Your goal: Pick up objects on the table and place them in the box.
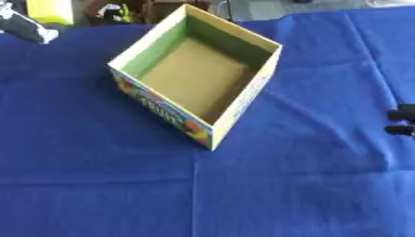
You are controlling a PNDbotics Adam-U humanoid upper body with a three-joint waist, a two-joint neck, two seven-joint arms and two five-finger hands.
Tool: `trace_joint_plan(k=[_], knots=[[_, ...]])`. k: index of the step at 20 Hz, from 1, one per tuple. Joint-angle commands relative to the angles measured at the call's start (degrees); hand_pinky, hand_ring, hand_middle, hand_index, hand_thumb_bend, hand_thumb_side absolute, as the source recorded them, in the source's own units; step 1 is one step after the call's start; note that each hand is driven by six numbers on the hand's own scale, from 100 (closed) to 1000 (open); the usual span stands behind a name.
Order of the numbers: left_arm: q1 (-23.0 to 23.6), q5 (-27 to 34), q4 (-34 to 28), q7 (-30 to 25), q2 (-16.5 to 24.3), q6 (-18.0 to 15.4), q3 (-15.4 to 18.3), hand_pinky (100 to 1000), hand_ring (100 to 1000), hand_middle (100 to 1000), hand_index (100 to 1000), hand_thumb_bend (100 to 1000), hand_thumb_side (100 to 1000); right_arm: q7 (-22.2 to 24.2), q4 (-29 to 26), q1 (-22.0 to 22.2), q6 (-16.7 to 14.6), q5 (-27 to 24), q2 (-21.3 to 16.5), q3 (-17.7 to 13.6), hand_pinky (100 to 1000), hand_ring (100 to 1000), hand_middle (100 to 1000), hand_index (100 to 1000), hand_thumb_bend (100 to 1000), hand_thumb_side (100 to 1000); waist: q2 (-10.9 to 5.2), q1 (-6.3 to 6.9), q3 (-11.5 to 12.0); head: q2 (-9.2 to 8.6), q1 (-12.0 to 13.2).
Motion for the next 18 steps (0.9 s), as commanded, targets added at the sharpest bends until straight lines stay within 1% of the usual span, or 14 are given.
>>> trace_joint_plan(k=[1, 4, 6, 9, 12, 14, 18], knots=[[-2.0, 1.1, -2.8, 0.4, 0.1, 0.3, -0.8, 100, 282, 326, 624, 100, 293, -0.4, -0.6, -0.1, -0.1, -1.1, -1.6, -0.7, 673, 775, 615, 760, 100, 854, -1.83, -0.07, 0.1, 1.03, -0.5], [-2.1, 1.4, -3.3, 0.1, -0.1, 0.6, -1.0, 100, 282, 326, 624, 100, 293, -0.4, -0.6, -0.1, -0.1, -1.2, -1.6, -0.7, 673, 775, 615, 760, 100, 854, -1.91, -0.07, 0.1, 1.12, -0.6], [-3.2, 2.1, -4.6, 0.7, -1.2, 0.0, -2.1, 100, 273, 314, 612, 100, 299, -0.5, -0.6, -1.0, -0.8, -2.0, -2.4, -0.2, 672, 771, 615, 759, 100, 848, -2.89, -0.21, -0.8, 2.52, -0.1], [-5.3, 4.3, -7.9, 0.0, -4.8, -1.5, -4.9, 100, 272, 312, 608, 100, 298, -0.7, -0.6, -1.5, -1.6, -3.5, -3.2, -0.4, 673, 771, 616, 759, 100, 846, -3.78, -0.12, -1.1, 3.46, 0.0], [-6.4, 6.5, -9.3, -2.1, -8.7, -1.0, -6.5, 100, 269, 308, 604, 100, 295, -0.9, -0.6, -1.9, -2.2, -4.4, -3.7, -0.6, 672, 770, 616, 759, 100, 844, -4.21, 0.15, -1.2, 3.72, 0.1], [-6.8, 6.8, -8.9, -3.3, -11.5, -0.4, -7.2, 100, 267, 304, 599, 100, 292, -1.0, -0.6, -2.1, -2.5, -4.9, -4.0, -0.7, 672, 769, 616, 758, 100, 842, -4.35, 0.30, -1.2, 3.65, 0.1], [-6.9, 7.6, -5.7, -4.6, -16.0, 0.1, -7.9, 100, 262, 297, 589, 100, 290, -1.0, -0.6, -2.6, -2.7, -5.5, -4.1, -0.7, 674, 769, 616, 759, 100, 843, -4.18, 0.63, -1.9, 3.08, 0.5]])
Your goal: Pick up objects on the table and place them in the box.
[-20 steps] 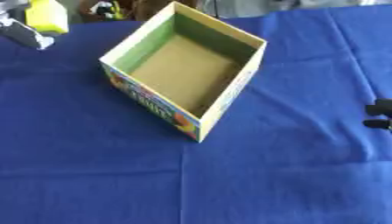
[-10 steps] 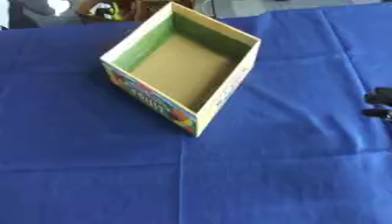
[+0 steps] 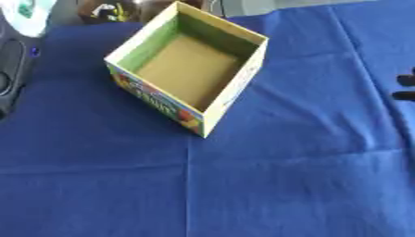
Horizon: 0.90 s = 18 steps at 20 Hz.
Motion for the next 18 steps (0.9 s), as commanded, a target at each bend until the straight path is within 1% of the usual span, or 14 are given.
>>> trace_joint_plan(k=[1, 7, 12, 18], knots=[[-1.5, 0.8, 1.7, -0.9, -1.9, 0.2, -0.4, 100, 262, 298, 588, 100, 288, 0.0, -0.6, -0.7, -0.3, -0.6, -1.2, -0.5, 674, 769, 616, 759, 100, 843, -1.28, -0.19, -0.3, -0.04, 0.3], [-0.4, 1.9, 4.8, -2.6, -3.8, -0.4, -2.0, 100, 260, 295, 579, 100, 284, -0.4, -0.6, -1.0, -0.1, -0.6, -1.0, -0.7, 674, 770, 616, 759, 100, 843, -0.87, 0.08, -0.6, -0.12, 0.1], [0.1, 2.4, 6.4, -3.5, -4.8, -0.9, -3.0, 100, 261, 297, 577, 100, 281, -0.4, -0.6, -1.2, 0.0, -0.7, -0.9, -0.7, 675, 770, 616, 758, 100, 843, -0.63, -0.03, -0.7, -0.30, -0.1], [0.8, 0.5, 8.7, -4.5, -5.5, -1.5, -3.9, 100, 268, 307, 595, 100, 278, -0.5, -0.6, -1.4, 0.0, -0.8, -0.7, -0.6, 675, 771, 616, 758, 100, 844, -0.37, -0.24, -0.7, -0.64, -0.2]])
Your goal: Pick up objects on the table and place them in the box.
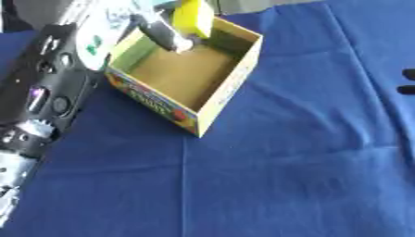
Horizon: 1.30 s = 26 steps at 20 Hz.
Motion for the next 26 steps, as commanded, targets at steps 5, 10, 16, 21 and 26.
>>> trace_joint_plan(k=[5, 10, 16, 21, 26], knots=[[-0.8, -2.3, 1.5, -0.4, 0.1, -1.3, -0.5, 100, 326, 359, 636, 100, 263, -0.3, -0.7, -0.6, 0.2, -0.2, -0.5, -0.2, 675, 771, 616, 757, 100, 845, -0.74, -0.36, -0.1, -0.94, -0.3], [-1.0, -4.9, 1.7, -1.3, 0.0, -2.9, -0.8, 355, 619, 595, 812, 100, 305, -0.4, -0.7, -0.5, 0.5, 0.1, -0.3, -0.2, 675, 772, 616, 757, 100, 845, -0.55, -0.25, -0.2, -1.04, -0.3], [-1.1, -8.6, 2.6, -2.4, -0.5, -5.4, -0.4, 677, 828, 759, 928, 100, 385, -0.5, -0.7, -0.4, 0.6, 0.3, -0.1, -0.1, 675, 772, 616, 756, 100, 845, -0.31, -0.29, -0.3, -0.88, -0.2], [-1.1, -13.1, 3.5, -4.0, -0.3, -6.9, 0.1, 824, 926, 838, 981, 373, 540, -0.4, -0.7, -0.5, 0.7, 0.3, 0.1, 0.0, 676, 773, 616, 756, 100, 846, -0.10, -0.39, -0.2, -1.07, -0.1], [-0.8, -17.7, 4.9, -2.9, -1.0, -8.5, 1.1, 899, 988, 912, 1000, 575, 749, -0.3, -0.7, -0.5, 0.8, 0.4, 0.3, 0.1, 676, 774, 616, 756, 100, 845, 0.10, -0.50, -0.3, -1.52, 0.0]])
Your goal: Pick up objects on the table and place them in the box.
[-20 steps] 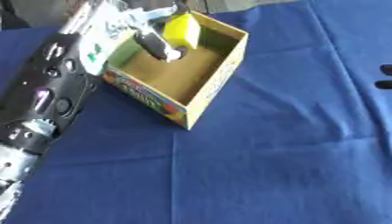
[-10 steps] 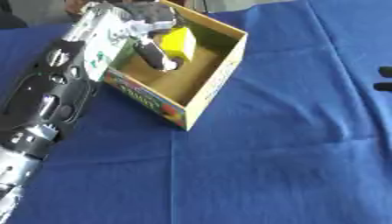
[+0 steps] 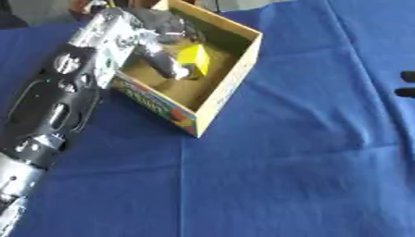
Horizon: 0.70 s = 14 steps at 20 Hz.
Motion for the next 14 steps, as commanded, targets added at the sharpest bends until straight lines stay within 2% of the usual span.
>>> trace_joint_plan(k=[1, 5, 8, 10, 11, 12, 14], knots=[[-1.1, -2.9, 0.1, 1.1, 0.1, -1.0, 1.4, 920, 1000, 921, 1000, 596, 768, 0.0, -0.7, -0.5, 0.2, 0.2, -0.2, 0.1, 676, 774, 616, 756, 100, 846, -1.03, -0.53, -0.1, -0.81, 0.2], [-1.2, -4.8, -0.8, 3.5, -0.1, -1.0, 2.4, 902, 981, 898, 1000, 508, 721, 0.2, -0.7, -0.4, 0.4, 0.3, -0.1, 0.2, 676, 774, 616, 756, 100, 847, -1.06, -0.61, 0.1, -0.66, 0.0], [-1.6, -4.0, -4.0, 5.8, 0.3, -0.5, 3.5, 870, 957, 878, 1000, 383, 660, 0.2, -0.7, -0.2, 0.5, 0.4, 0.0, 0.2, 677, 775, 617, 756, 100, 847, -1.22, -0.63, 0.5, -0.21, -0.1], [-2.1, -2.6, -6.7, 7.4, 0.7, 0.4, 4.9, 821, 920, 852, 1000, 254, 604, 0.1, -0.7, 0.0, 0.6, 0.5, 0.0, 0.1, 677, 775, 617, 756, 100, 847, -1.41, -0.67, 0.7, 0.24, -0.1], [-2.4, -1.9, -8.0, 8.2, 0.8, 1.1, 5.9, 804, 906, 845, 1000, 210, 639, 0.1, -0.7, 0.0, 0.6, 0.4, 0.1, 0.1, 677, 775, 617, 756, 100, 847, -1.55, -0.72, 0.8, 0.47, 0.0], [-2.7, -1.0, -9.3, 9.1, 0.7, 1.8, 7.1, 755, 864, 810, 962, 188, 651, 0.0, -0.7, 0.1, 0.7, 0.4, 0.1, 0.1, 678, 775, 617, 756, 100, 847, -1.72, -0.80, 1.0, 0.72, 0.1], [-2.8, 0.7, -12.2, 10.9, 0.7, 3.3, 9.9, 713, 823, 774, 911, 163, 735, -0.2, -0.7, 0.2, 0.6, 0.3, 0.1, -0.1, 678, 774, 617, 756, 100, 846, -2.12, -0.95, 1.4, 1.06, 0.2]])
